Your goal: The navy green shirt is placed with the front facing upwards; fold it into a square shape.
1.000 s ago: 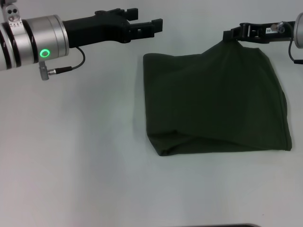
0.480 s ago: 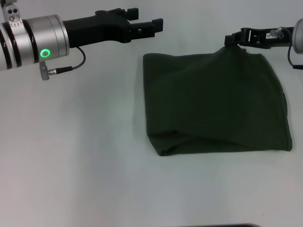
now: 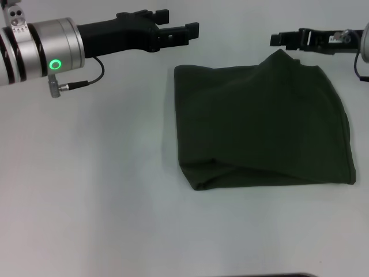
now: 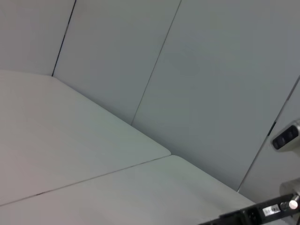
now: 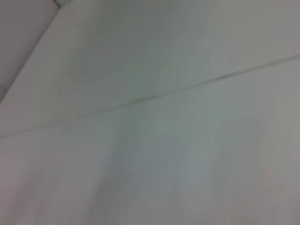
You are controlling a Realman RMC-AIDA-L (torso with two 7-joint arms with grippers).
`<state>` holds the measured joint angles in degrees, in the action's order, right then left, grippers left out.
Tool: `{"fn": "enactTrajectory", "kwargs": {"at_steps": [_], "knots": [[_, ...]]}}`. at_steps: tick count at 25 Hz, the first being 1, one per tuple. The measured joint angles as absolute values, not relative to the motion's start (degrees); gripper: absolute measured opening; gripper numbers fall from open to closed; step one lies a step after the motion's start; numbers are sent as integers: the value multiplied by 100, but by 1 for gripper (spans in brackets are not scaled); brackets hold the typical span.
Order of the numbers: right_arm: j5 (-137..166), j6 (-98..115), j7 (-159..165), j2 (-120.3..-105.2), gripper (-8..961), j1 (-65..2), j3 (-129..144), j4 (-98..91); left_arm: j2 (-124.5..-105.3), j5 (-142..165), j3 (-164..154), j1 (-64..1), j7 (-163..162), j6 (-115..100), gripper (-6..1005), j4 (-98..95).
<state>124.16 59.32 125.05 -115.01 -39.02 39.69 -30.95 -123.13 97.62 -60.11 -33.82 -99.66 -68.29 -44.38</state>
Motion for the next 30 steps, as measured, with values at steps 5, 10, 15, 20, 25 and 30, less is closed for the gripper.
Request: {"fn": "enactTrajectory", "kwargs": {"at_steps": [5,10,15,20,25,30], "knots": [[11829,6405,11974,-11513,549,-3691,3957,-3252,-12313,9760,-6012,-3357,-9966,-6820,916,-4438],[11724,6723,11733,-11563,648,-3619,3988,-3257,-12309,9734,-6012,-3347,-9966,-6786,916,-4438],[11740,6846,11737,-11585,691,-3551,4004,-3185,-12304,9721,-6011,-3343,-9967,-6748,917,-4438],[11807,6769,11732,-11592,404,-3536,4069,-3059,-12310,9720,-6012,-3352,-9962,-6739,917,-4438],[12052,6501,11734,-11646,235,-3613,4201,-2912,-12313,9720,-6012,-3359,-9911,-6739,917,-4438],[12091,6310,11744,-11690,126,-3625,4287,-2884,-12314,9720,-6011,-3345,-9906,-6730,917,-4438]]}}
